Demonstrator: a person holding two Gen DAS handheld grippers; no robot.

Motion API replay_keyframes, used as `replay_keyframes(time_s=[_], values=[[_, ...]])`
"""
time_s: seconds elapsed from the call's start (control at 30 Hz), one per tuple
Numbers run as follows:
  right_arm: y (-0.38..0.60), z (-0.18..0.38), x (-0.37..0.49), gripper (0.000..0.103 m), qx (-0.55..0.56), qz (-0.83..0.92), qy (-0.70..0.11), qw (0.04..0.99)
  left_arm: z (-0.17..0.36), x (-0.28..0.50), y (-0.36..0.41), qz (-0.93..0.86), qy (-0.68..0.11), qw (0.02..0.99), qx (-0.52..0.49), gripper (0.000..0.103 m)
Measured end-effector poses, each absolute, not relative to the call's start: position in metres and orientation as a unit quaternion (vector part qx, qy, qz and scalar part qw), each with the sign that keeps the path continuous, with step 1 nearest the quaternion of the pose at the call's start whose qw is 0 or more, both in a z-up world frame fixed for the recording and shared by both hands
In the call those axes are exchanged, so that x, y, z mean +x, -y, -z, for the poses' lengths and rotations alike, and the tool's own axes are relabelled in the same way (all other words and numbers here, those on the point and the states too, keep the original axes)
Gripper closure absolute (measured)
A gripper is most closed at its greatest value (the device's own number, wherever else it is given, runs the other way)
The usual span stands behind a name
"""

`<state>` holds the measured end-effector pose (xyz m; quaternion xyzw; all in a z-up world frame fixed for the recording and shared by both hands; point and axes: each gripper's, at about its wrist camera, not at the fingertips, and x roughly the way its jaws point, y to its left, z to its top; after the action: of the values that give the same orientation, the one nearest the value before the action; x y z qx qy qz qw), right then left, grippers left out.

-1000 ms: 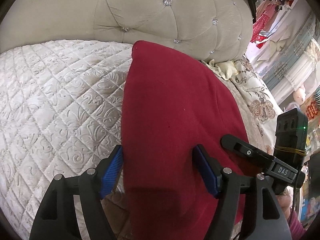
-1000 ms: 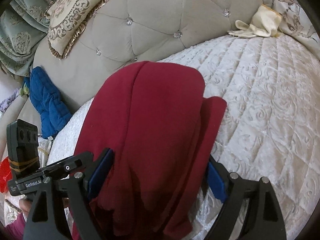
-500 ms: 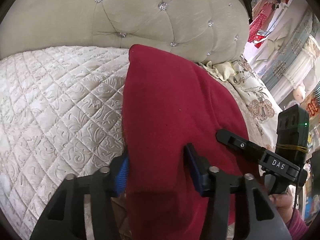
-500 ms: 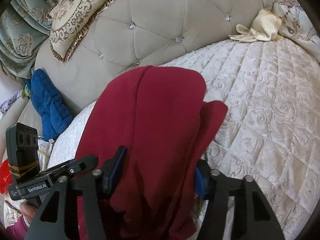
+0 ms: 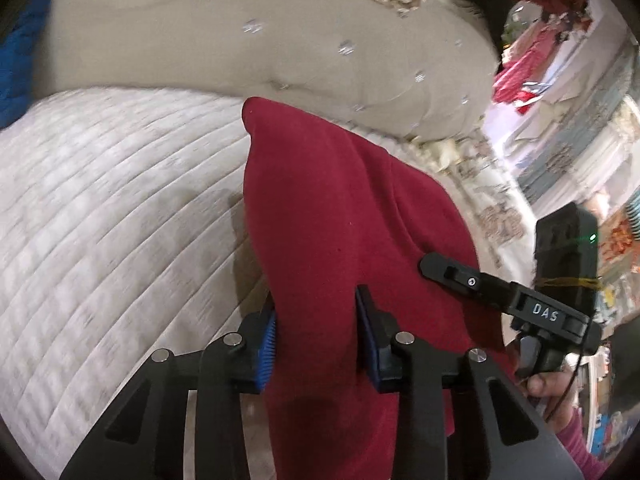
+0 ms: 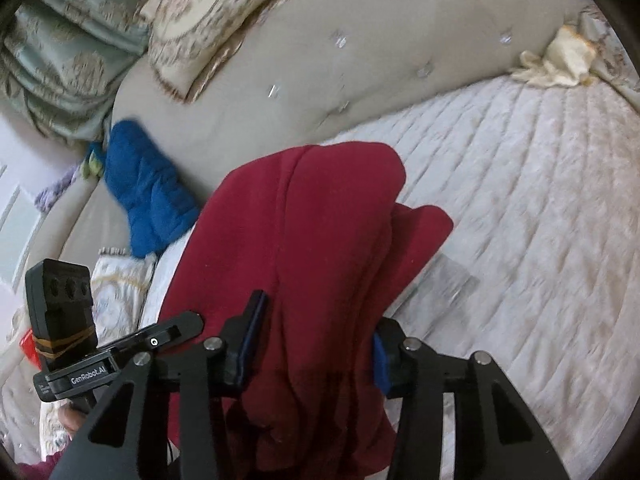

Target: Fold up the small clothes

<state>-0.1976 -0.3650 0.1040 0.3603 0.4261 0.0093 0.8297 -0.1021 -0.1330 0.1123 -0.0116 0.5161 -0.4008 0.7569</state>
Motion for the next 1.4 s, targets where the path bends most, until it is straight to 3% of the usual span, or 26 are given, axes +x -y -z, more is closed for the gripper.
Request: replay_keyframes(time_s=[0.2,0.67,0.73,0.93,1.2,1.33,1.4], values=[[0.332,-0.071,-0.195,0.042,0.323,0.021,-0.494,0.807,-0.072,-0.106,0.115,0.362,-0.548,0.754,0.008,0.084],[0.273,-0.165,-0.235,0.039,0.166,0.031,-0.457,0.873,-0.103,-0.136,0.101,0.325,-0.473,0.816,0.064,0.079],[0.260,-0.161,-0.238,0.040,0.154,0.031,-0.462,0.873,-0.106,-0.142,0.100,0.320,-0.463,0.823,0.073,0.079],[0.244,-0.128,-0.241,0.062,0.115,0.074,-0.505,0.852,-0.111,-0.152,0.090,0.309,-0.454,0.832,0.077,0.079],[0.243,-0.123,-0.254,0.063,0.109,0.098,-0.502,0.852,-0.128,-0.161,0.077,0.292,-0.426,0.853,0.078,0.079],[0.243,-0.145,-0.263,0.052,0.136,0.096,-0.475,0.864,-0.144,-0.169,0.077,0.282,-0.401,0.867,0.087,0.079],[0.240,-0.160,-0.267,0.035,0.135,0.102,-0.455,0.874,-0.150,-0.174,0.077,0.280,-0.391,0.872,0.088,0.079]])
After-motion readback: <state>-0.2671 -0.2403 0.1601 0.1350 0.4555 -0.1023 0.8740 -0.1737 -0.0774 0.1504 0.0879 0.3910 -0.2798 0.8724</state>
